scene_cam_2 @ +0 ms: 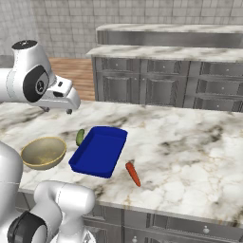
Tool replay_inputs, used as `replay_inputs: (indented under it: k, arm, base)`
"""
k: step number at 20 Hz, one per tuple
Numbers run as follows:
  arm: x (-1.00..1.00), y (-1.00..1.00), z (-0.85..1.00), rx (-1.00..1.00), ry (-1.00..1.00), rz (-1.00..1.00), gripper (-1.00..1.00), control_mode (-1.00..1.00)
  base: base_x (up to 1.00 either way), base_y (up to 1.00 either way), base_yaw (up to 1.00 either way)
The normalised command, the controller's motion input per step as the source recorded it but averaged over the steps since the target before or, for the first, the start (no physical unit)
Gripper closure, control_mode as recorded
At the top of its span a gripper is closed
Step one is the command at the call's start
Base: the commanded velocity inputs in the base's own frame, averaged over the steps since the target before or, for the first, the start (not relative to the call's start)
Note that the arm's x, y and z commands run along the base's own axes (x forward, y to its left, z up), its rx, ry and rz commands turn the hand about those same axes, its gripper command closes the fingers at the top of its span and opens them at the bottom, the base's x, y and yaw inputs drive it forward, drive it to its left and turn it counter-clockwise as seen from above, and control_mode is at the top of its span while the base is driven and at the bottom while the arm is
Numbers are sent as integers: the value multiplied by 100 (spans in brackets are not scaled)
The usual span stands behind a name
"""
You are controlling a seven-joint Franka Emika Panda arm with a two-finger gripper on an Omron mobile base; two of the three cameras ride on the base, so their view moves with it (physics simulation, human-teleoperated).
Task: Place the two vegetables and bowl onto the tray for setting up a vegetable dip station.
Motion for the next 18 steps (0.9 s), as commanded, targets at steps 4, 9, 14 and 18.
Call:
replay_inputs:
  k: [4,9,14,18]
  arm:
    - [14,17,-25,0,0,0,-100,-100]
    - [7,12,-22,0,0,1,-100,-100]
    - [15,7,-26,0,0,2,-100,-100]
    - [28,4,-28,0,0,2,-100,-100]
  base:
    - [0,0,0]
    - [0,0,0]
    - [0,0,0]
    - [0,0,0]
